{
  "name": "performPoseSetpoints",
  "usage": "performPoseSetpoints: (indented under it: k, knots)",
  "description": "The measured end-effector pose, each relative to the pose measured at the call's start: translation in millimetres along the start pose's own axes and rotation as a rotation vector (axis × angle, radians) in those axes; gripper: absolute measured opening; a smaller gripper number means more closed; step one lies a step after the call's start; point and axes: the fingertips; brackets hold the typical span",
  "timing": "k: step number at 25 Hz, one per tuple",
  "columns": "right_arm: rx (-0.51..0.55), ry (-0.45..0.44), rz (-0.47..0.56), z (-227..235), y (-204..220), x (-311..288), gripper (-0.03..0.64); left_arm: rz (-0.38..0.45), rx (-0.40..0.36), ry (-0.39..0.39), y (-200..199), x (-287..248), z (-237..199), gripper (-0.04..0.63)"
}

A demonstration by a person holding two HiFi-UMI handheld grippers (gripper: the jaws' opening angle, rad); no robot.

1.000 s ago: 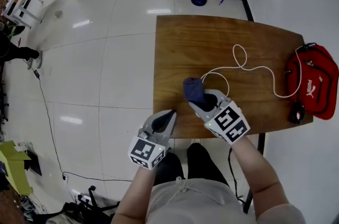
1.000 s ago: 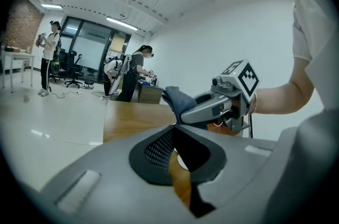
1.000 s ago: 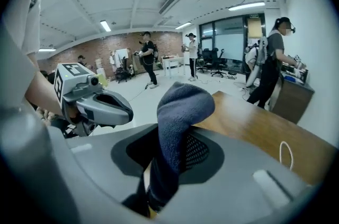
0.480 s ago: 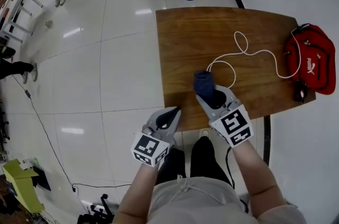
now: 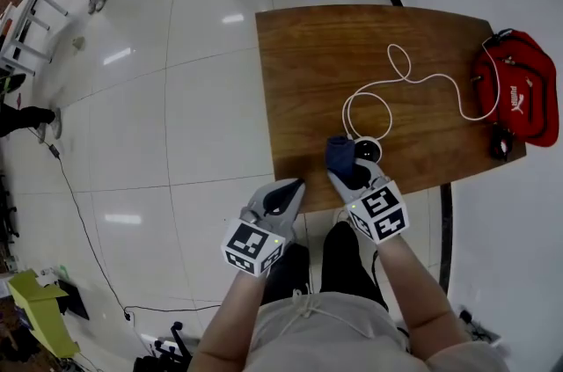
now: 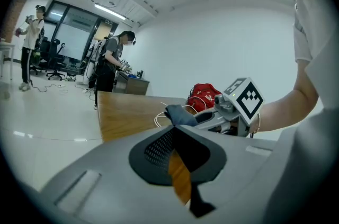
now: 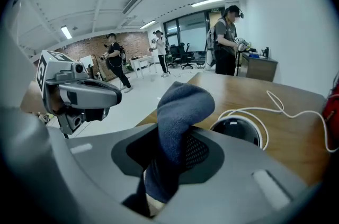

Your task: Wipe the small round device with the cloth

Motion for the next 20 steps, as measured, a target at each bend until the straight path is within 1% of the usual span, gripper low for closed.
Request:
performPoseSetpoints:
  k: [2,5,7,10,13,15,16,18,20]
  knots:
    - [-0.06,-0.011,-0.018,0,17,-2,0.11,-0.008,0.006,0.002,5,-2,2,0.006]
    - [-0.192,-0.032,-0.031,-1,38,-2,0.11,-0.017,0.013,0.001,10,-3,4,0.006]
    - [-0.251,-0.04,-0.046,0,48,0,0.11,-0.021,0.016,0.002,11,-4,5,0.006]
    - [-0.278,-0.063,-0.092,-3,63,4,0.11,-0.023,0.012,0.016,10,-7,10,0.006]
    - [-0.305,-0.111,-0.144,-13,79,10,0.11,-0.025,0.008,0.032,10,-11,16,0.006]
    - [-0.294,-0.143,-0.159,-22,80,18,0.11,-0.023,0.009,0.037,8,-13,19,0.006]
    - [-0.271,-0.157,-0.151,-27,75,23,0.11,-0.02,0.007,0.04,6,-14,21,0.006]
    - [-0.203,-0.173,-0.1,-32,53,37,0.11,-0.011,-0.002,0.045,0,-16,25,0.006]
    - [-0.146,-0.163,-0.03,-30,30,49,0.11,-0.004,-0.01,0.05,-5,-20,28,0.006]
Point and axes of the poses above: the fingertips, and each gripper's own axes: x backward along the fingers, z to its right, y out of its underside, and after that the axes turned 7 degrees about x, right-handed
